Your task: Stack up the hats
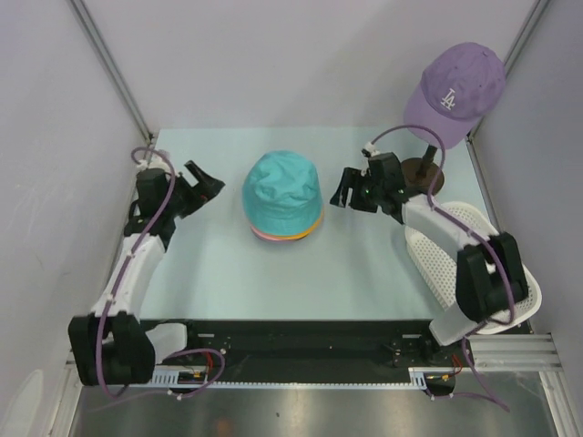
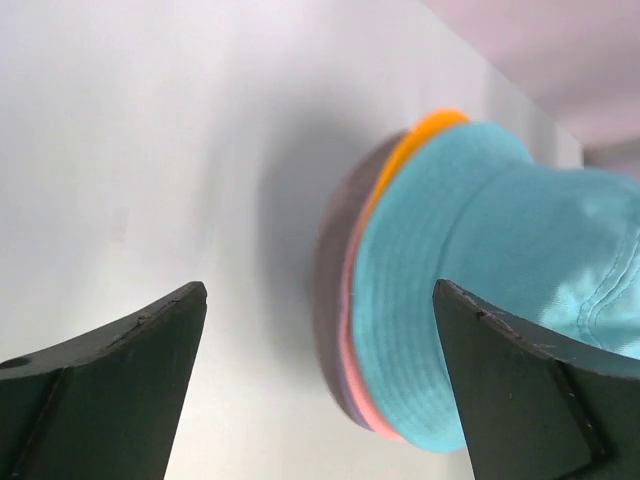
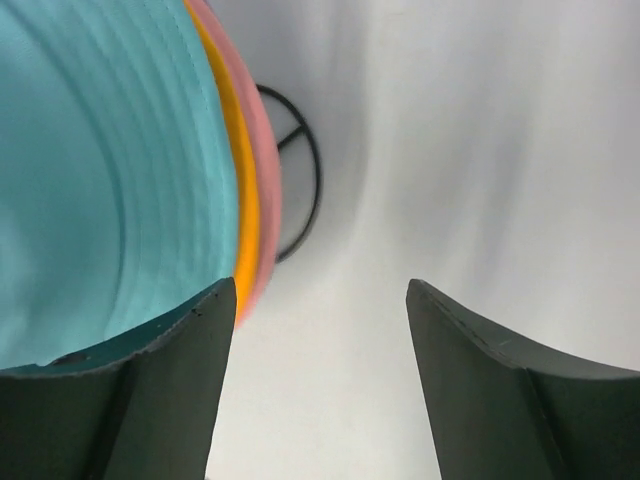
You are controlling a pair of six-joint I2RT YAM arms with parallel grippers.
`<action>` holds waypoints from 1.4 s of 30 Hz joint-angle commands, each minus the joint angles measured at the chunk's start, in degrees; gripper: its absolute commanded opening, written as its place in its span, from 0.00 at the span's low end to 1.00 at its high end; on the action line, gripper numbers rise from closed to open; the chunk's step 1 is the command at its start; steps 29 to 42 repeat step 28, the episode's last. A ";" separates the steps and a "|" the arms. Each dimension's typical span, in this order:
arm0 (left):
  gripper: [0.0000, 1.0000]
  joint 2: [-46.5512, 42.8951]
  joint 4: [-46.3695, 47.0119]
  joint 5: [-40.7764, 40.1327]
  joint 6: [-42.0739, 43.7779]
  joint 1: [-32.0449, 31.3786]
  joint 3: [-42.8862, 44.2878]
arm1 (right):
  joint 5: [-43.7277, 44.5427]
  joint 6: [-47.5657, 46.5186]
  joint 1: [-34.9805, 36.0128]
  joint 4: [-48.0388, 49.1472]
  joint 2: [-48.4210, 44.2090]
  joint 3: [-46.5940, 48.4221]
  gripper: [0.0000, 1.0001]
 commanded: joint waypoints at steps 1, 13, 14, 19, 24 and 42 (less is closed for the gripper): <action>1.00 -7.31 -13.10 -12.89 4.61 3.50 1.75 | 13.41 2.03 1.03 -2.94 -15.74 -11.15 0.74; 1.00 -16.99 -23.12 -10.35 11.99 0.09 2.87 | 47.43 6.17 8.94 -12.68 -58.11 -25.67 0.77; 1.00 -17.16 -23.13 -10.09 12.08 -0.26 4.28 | 47.88 5.91 8.94 -13.31 -59.09 -25.76 0.77; 1.00 -18.13 -22.60 -9.56 12.79 -2.90 5.43 | 47.62 4.50 8.85 -16.56 -61.21 -25.24 0.78; 1.00 -18.65 -22.95 -9.39 12.52 -3.78 5.87 | 47.18 4.68 9.03 -16.13 -61.21 -25.32 0.78; 1.00 -19.18 -23.57 -10.61 12.35 -4.31 6.57 | 46.83 4.24 9.03 -15.07 -61.13 -26.02 0.78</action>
